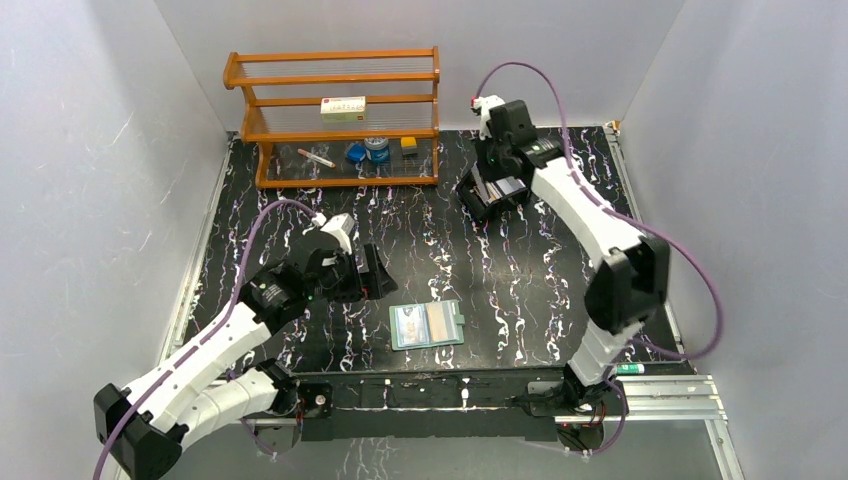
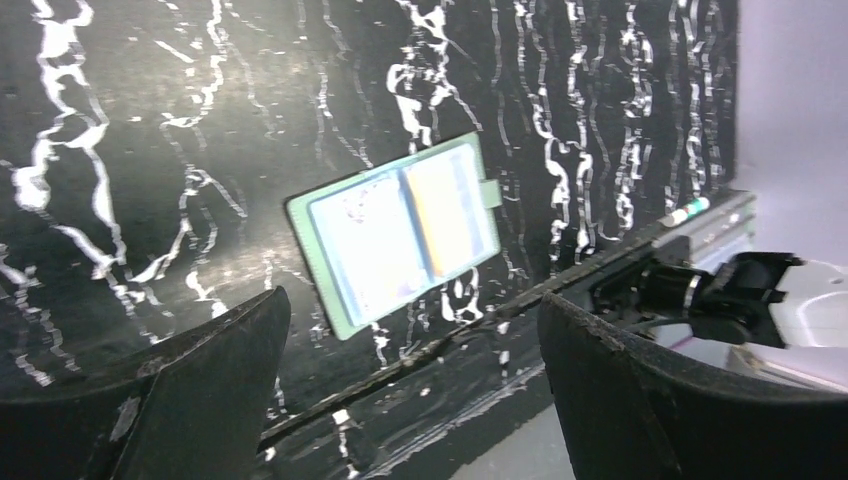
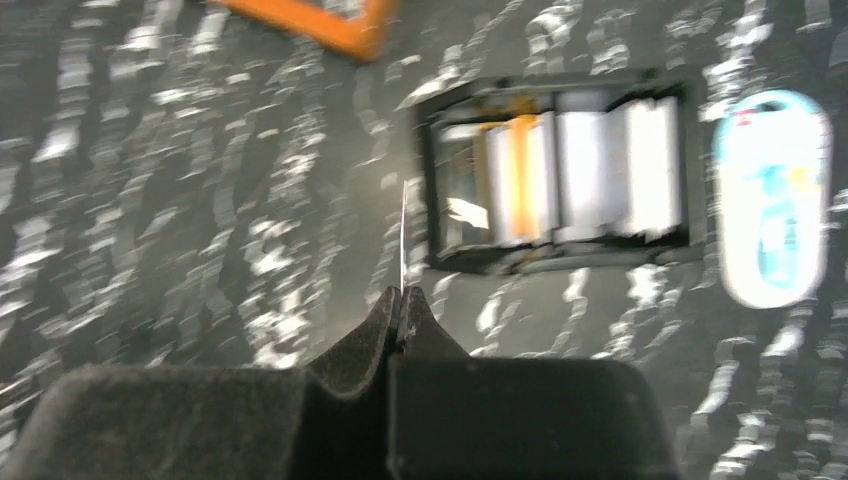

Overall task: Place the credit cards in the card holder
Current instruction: Pick up the credit card from the storage box, then insert the credit card into the card holder.

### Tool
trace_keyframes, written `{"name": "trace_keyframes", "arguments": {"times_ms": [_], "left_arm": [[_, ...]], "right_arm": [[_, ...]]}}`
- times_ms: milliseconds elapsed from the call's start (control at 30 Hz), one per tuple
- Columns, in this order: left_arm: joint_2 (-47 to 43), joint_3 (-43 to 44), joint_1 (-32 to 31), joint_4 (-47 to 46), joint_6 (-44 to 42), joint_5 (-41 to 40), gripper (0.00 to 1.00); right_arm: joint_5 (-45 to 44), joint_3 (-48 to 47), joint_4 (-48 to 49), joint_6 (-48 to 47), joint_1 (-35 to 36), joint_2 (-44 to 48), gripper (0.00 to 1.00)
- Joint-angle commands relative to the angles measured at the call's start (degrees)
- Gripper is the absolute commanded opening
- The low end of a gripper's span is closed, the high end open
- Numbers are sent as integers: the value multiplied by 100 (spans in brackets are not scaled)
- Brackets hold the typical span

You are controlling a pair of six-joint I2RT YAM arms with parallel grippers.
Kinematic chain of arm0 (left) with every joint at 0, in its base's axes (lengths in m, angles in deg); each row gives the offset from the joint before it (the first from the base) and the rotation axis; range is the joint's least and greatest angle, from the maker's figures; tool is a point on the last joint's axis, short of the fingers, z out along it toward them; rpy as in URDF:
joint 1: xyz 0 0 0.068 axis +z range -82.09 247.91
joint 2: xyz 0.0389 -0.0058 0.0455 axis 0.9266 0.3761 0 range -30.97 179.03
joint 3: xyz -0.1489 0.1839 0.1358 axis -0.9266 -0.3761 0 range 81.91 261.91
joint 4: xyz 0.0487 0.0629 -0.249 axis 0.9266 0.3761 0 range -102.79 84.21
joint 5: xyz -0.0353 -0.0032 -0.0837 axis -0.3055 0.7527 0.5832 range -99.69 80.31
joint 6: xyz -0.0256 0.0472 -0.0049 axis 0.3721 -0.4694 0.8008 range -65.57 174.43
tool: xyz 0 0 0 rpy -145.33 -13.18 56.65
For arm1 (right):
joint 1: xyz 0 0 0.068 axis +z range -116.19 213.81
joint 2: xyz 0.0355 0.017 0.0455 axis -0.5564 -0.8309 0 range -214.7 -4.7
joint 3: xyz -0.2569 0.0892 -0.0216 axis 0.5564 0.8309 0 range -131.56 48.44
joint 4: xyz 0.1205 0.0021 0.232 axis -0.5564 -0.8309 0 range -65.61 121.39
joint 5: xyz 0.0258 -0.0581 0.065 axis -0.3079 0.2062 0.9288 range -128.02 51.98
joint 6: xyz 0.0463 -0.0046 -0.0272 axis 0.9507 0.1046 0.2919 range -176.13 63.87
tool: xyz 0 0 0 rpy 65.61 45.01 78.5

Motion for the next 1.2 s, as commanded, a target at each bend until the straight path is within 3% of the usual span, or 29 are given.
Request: {"name": "trace_keyframes", "arguments": {"times_ms": [0,267,467,533,833,900,967,1100,1167], "left_arm": [[131,248,-11,-527,487,727,91],[9,-19,-4,-2188,1438,1420,81],[25,100,-2,-2854,1652,1391,62],[153,209,-7,-2856,1640,1400,55],[356,207,0,-3620,1784,1791,50],[361,183,-1,-3701,1821,1838,41],[333,147,-2,-3774,1830,1866,24],[307,86,-6,-3744,1826,1867,0],[309,103,-2,-3543,1768,1824,0]], "right_arm": [[2412,1382,1172,1521,32,1320,0],[4463,4187,4502,4049,85,3230,0],[5155,5628,7300,6456,105,3846,0],[5158,5957,7962,6877,156,3952,0],[5285,6235,8440,7386,456,4073,0],[5289,6253,8367,7349,488,4087,0],[5282,6266,8176,7252,513,4094,0],[5248,6312,7775,7078,543,4096,4],[5186,6338,7509,6974,544,4115,11]]}}
